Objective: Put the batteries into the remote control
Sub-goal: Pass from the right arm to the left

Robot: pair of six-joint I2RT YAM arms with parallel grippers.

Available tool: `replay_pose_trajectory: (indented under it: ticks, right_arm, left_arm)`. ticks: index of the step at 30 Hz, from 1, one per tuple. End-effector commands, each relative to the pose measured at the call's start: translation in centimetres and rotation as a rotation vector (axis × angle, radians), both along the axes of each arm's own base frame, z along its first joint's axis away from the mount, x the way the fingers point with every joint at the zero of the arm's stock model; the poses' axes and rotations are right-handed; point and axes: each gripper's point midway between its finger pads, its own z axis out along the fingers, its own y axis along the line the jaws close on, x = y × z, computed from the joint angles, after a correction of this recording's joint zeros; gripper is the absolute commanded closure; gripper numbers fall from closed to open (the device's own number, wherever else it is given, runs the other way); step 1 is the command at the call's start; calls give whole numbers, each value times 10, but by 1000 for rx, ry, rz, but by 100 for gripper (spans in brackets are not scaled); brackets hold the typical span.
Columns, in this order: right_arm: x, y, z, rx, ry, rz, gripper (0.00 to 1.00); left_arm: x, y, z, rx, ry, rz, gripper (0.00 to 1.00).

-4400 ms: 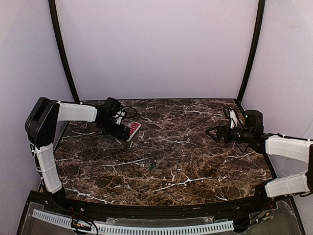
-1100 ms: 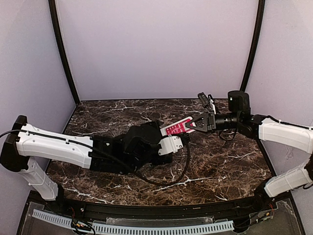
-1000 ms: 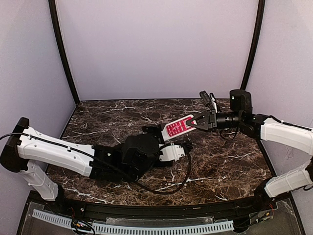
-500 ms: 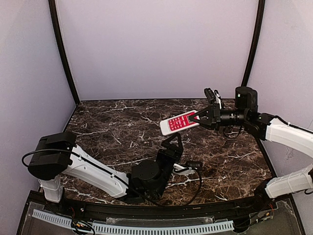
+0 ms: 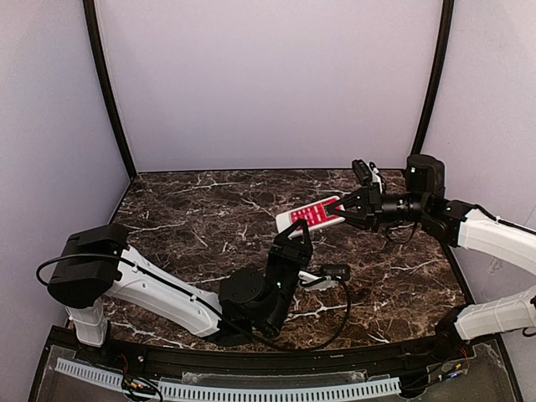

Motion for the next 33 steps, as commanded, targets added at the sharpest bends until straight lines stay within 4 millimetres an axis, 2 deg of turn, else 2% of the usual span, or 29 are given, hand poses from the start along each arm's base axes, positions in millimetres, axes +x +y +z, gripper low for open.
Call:
replay_pose_trajectory:
  ticks: [1,11,17,18,22,23,28,31,32,33]
  right_arm:
    - [-13,-3,8,52,6,29,100]
    - [-30,-8,8,97,61,43,100]
    - [-35,-9,5,100,82,50,98]
    - [-35,-9,4,100,80,52,90]
    - [-29,-9,11,90,43,30,13]
    - [-26,-10,11,81,35,20,3]
    - [0,-19,41,76,-147,-49,1]
    - [19,-36,63,20,-352,-148,1]
    - [24,-43,69,-2,-404,-183,1]
    - [29,-50,74,-23,-449,-219,1]
  left_arm:
    - [-1,25,52,-134,-95,68,48]
    - [-1,20,52,-118,-104,71,65]
    - [-2,18,54,-116,-112,65,71]
    - [-2,17,54,-116,-113,63,72]
    - [-2,16,53,-114,-114,61,84]
    - [-2,16,54,-116,-114,61,88]
    - [-1,20,58,-159,-97,68,99]
    - [2,31,66,-266,-23,79,100]
    - [3,27,54,-195,10,78,100]
    - [3,35,64,-310,69,63,100]
